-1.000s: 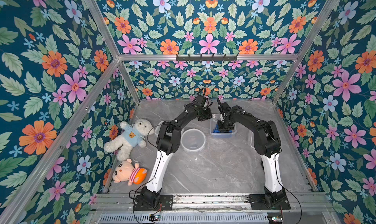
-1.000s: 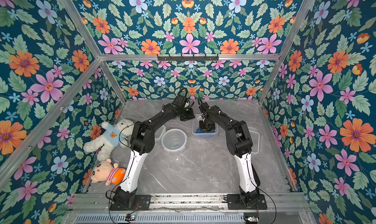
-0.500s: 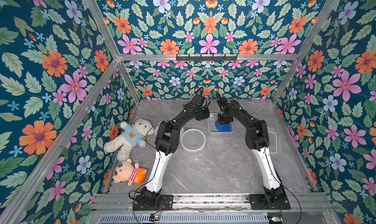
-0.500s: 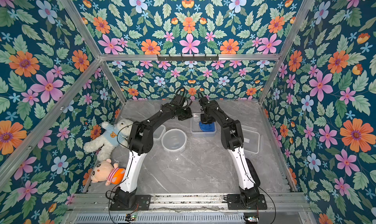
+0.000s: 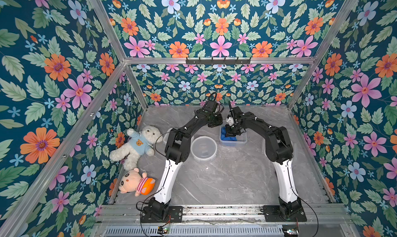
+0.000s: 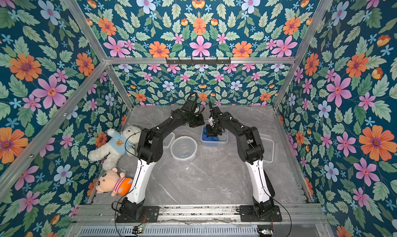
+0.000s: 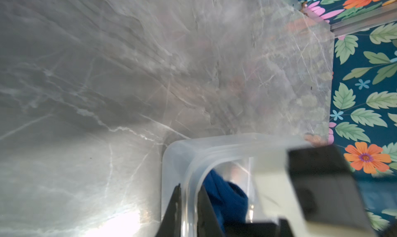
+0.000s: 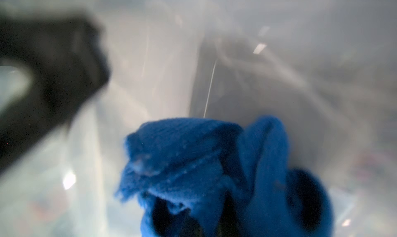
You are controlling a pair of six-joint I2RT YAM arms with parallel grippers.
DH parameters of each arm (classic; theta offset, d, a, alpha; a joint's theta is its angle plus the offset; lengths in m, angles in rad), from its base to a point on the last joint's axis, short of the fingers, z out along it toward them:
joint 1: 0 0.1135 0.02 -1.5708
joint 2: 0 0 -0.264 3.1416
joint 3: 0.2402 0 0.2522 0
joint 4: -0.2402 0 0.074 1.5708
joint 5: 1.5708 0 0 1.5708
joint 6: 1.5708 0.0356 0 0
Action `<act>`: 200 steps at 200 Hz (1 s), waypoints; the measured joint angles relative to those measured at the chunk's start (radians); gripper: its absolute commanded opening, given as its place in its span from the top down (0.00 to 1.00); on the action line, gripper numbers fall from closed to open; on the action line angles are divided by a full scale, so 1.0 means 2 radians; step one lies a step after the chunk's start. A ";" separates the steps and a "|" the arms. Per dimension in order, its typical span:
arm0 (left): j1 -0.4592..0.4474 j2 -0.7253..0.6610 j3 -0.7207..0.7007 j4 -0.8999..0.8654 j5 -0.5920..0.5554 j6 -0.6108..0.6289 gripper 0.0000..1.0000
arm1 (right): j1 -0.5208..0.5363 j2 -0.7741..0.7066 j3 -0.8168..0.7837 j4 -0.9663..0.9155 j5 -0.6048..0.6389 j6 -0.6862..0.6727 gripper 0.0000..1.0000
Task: Wipe the insides of the lunch boxes
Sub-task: Wipe the dirt inside the lunch box.
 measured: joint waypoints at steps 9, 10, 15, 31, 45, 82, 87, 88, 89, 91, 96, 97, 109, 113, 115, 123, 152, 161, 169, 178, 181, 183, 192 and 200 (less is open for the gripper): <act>-0.001 0.000 -0.001 0.002 0.001 0.000 0.87 | -0.011 -0.021 -0.025 0.021 -0.016 0.014 1.00; -0.001 0.000 -0.002 0.002 0.001 0.000 0.87 | -0.012 -0.023 -0.026 0.022 -0.017 0.015 1.00; -0.002 0.000 -0.003 0.004 0.002 0.000 0.87 | -0.016 -0.029 -0.031 0.032 -0.023 0.023 1.00; -0.003 -0.001 -0.007 0.005 0.002 0.000 0.87 | -0.010 -0.022 -0.020 0.056 -0.039 0.029 1.00; -0.003 -0.003 -0.009 0.004 -0.001 0.001 0.87 | 0.008 -0.005 -0.003 0.065 -0.051 0.030 1.00; -0.003 -0.008 -0.010 -0.004 -0.017 0.004 0.87 | 0.023 0.002 -0.010 0.085 -0.069 0.040 1.00; -0.003 -0.008 -0.010 -0.005 -0.017 0.005 0.87 | 0.024 0.001 -0.011 0.084 -0.068 0.040 1.00; -0.003 -0.008 -0.010 -0.005 -0.018 0.006 0.87 | 0.024 0.001 -0.012 0.084 -0.069 0.040 1.00; -0.003 -0.008 -0.010 -0.006 -0.018 0.006 0.87 | 0.024 0.001 -0.012 0.084 -0.069 0.040 1.00; -0.003 -0.008 -0.010 -0.006 -0.019 0.006 0.87 | 0.024 0.000 -0.013 0.084 -0.069 0.039 1.00; -0.003 -0.009 -0.010 -0.007 -0.019 0.006 0.87 | 0.026 -0.002 -0.016 0.084 -0.069 0.039 1.00; -0.003 -0.009 -0.010 -0.007 -0.019 0.006 0.87 | 0.026 -0.003 -0.017 0.084 -0.069 0.039 1.00; -0.003 -0.009 -0.010 -0.010 -0.019 0.006 0.87 | 0.029 -0.018 -0.037 0.086 -0.072 0.037 1.00; -0.003 -0.009 -0.010 -0.010 -0.019 0.005 0.87 | 0.030 -0.026 -0.046 0.087 -0.074 0.035 1.00; -0.003 -0.009 -0.010 -0.010 -0.018 0.005 0.87 | 0.030 -0.030 -0.051 0.088 -0.075 0.035 1.00; -0.003 -0.010 -0.010 -0.010 -0.014 0.005 0.87 | 0.031 -0.048 -0.070 0.088 -0.077 0.029 1.00; -0.007 -0.016 -0.011 -0.010 -0.007 0.004 0.87 | 0.032 -0.095 -0.106 0.087 -0.071 0.009 1.00; -0.008 -0.018 -0.013 -0.009 -0.006 0.004 0.87 | 0.032 -0.099 -0.105 0.084 -0.069 0.002 1.00; -0.008 -0.020 -0.015 -0.008 -0.006 0.004 0.86 | 0.032 -0.101 -0.104 0.079 -0.066 -0.001 1.00; -0.008 -0.022 -0.019 -0.008 -0.005 0.004 0.86 | 0.032 -0.103 -0.103 0.072 -0.060 -0.005 1.00; -0.008 -0.023 -0.021 -0.008 -0.005 0.004 0.86 | 0.032 -0.103 -0.103 0.069 -0.057 -0.006 1.00; -0.008 -0.023 -0.022 -0.008 -0.005 0.004 0.86 | 0.033 -0.104 -0.103 0.066 -0.054 -0.008 1.00; -0.008 -0.026 -0.026 -0.008 -0.005 0.003 0.86 | 0.033 -0.109 -0.103 0.056 -0.038 -0.014 1.00; -0.008 -0.028 -0.028 -0.008 -0.005 0.004 0.86 | 0.033 -0.117 -0.105 0.046 -0.018 -0.020 1.00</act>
